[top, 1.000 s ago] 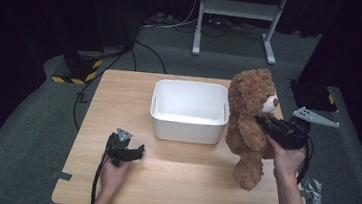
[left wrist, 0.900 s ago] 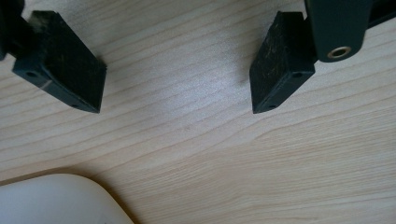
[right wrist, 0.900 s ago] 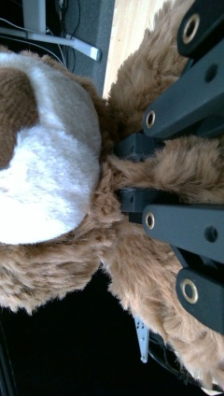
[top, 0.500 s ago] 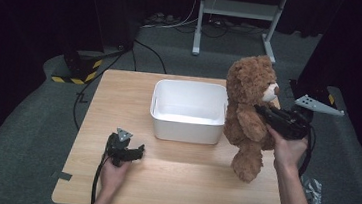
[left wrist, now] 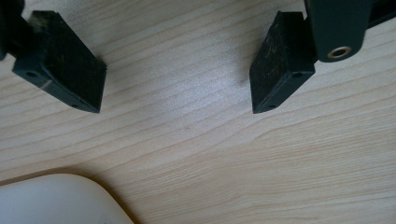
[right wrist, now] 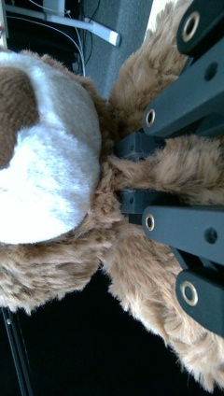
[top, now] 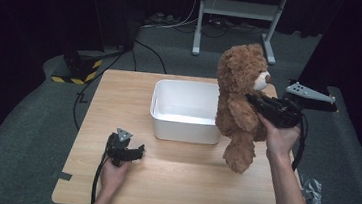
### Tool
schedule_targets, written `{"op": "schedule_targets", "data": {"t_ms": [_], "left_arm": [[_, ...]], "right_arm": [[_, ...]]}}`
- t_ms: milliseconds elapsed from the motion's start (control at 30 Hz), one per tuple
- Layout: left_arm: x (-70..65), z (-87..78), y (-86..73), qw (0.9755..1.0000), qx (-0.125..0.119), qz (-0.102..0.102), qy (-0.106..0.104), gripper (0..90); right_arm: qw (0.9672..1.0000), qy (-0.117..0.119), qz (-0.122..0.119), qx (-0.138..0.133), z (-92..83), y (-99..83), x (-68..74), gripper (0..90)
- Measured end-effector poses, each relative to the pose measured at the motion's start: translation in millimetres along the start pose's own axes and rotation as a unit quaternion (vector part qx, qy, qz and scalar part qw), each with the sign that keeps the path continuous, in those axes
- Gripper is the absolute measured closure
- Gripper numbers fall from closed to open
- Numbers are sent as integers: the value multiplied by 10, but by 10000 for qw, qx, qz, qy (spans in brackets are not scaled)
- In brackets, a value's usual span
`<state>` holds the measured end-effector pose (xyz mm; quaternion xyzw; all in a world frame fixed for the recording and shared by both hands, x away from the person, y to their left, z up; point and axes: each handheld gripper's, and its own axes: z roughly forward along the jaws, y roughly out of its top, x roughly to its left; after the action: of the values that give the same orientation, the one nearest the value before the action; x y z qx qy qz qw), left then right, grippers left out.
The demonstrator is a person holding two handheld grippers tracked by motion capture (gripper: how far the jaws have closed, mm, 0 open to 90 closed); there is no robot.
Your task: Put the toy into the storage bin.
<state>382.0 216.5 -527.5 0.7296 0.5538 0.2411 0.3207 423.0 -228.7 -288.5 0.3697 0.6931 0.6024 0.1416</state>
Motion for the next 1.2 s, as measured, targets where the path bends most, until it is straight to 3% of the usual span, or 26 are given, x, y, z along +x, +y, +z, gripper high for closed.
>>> {"op": "schedule_targets", "data": {"t_ms": [567,1200], "left_arm": [[0,0,0,10000,1,2,1,186],[-3,1,-2,10000,-5,-32,2,187]], "right_arm": [[9999,-2,-97,88,337,194,109,789],[9995,-76,-136,257,659,261,144,783]]}}
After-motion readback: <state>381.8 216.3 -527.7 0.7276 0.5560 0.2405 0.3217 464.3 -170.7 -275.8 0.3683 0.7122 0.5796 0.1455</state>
